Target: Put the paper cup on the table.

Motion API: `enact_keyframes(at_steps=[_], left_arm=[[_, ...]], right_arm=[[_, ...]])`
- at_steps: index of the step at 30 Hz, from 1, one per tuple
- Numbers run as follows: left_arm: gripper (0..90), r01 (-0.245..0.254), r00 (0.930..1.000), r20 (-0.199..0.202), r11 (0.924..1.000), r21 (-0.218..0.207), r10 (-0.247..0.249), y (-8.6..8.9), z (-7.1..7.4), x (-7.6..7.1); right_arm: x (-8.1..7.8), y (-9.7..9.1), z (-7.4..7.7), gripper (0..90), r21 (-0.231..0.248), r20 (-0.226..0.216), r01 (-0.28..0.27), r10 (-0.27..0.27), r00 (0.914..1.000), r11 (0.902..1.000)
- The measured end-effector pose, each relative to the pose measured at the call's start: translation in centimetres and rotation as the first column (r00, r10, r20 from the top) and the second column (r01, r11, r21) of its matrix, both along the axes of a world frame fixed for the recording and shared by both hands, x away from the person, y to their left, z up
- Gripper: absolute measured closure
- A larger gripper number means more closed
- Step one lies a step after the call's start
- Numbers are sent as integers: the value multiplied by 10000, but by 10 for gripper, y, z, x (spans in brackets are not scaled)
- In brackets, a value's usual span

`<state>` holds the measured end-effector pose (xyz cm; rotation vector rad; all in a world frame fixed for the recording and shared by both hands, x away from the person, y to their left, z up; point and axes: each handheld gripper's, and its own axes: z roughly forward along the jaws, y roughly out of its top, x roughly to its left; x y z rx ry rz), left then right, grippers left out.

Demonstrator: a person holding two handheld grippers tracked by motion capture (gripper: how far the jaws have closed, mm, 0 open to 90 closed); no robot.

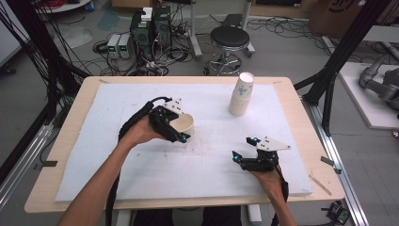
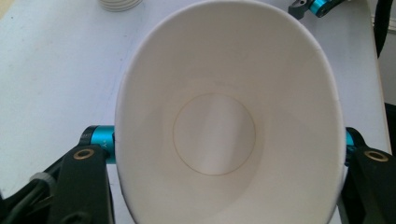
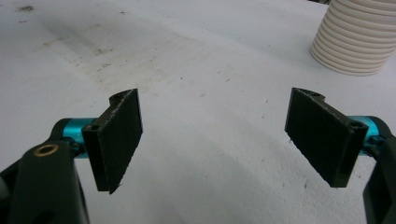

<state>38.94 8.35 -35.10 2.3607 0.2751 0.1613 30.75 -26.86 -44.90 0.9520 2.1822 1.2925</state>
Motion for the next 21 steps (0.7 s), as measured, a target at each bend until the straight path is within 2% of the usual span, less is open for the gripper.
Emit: enact_keyframes(at_steps=[2, 4, 6, 11, 12, 15, 18, 20, 21], left_arm=[[331, -104, 9999, -29, 9999, -8, 104, -1, -3, 1], [331, -196, 9997, -139, 9997, 173, 199, -4, -12, 4], [331, -246, 9996, -118, 9992, 304, 250, -5, -14, 5], [331, -475, 9988, -138, 9983, 331, 479, -11, -20, 11], [330, -501, 9985, -213, 9970, 593, 514, -15, -25, 13], [329, -542, 9978, -329, 9953, 799, 569, -19, -29, 15], [329, -785, 9957, -397, 9909, 1096, 833, -22, -35, 18], [329, -948, 9942, -395, 9895, 1087, 996, -22, -38, 19], [330, -1023, 9938, -345, 9907, 901, 1058, -22, -40, 18]], right_arm=[[0, 0, 0, 193, 15, 8, 1, -1, 10000, 10000], [0, 0, 0, 193, 16, 26, -7, 7, 10000, 10000], [0, 0, 0, 193, 35, -19, -12, 12, 10000, 10000], [0, 0, 0, 193, 11, 20, -35, 35, 10000, 10000], [0, 0, 0, 193, 21, 13, -29, 29, 10000, 10000], [0, 0, 0, 193, 36, -17, -24, 24, 10000, 10000], [0, 0, 0, 193, 57, 9, -59, 59, 10000, 10000], [0, -1, -1, 193, 60, 9, -75, 75, 10000, 10000], [0, -1, -1, 193, 60, 9, -78, 78, 10000, 10000]])
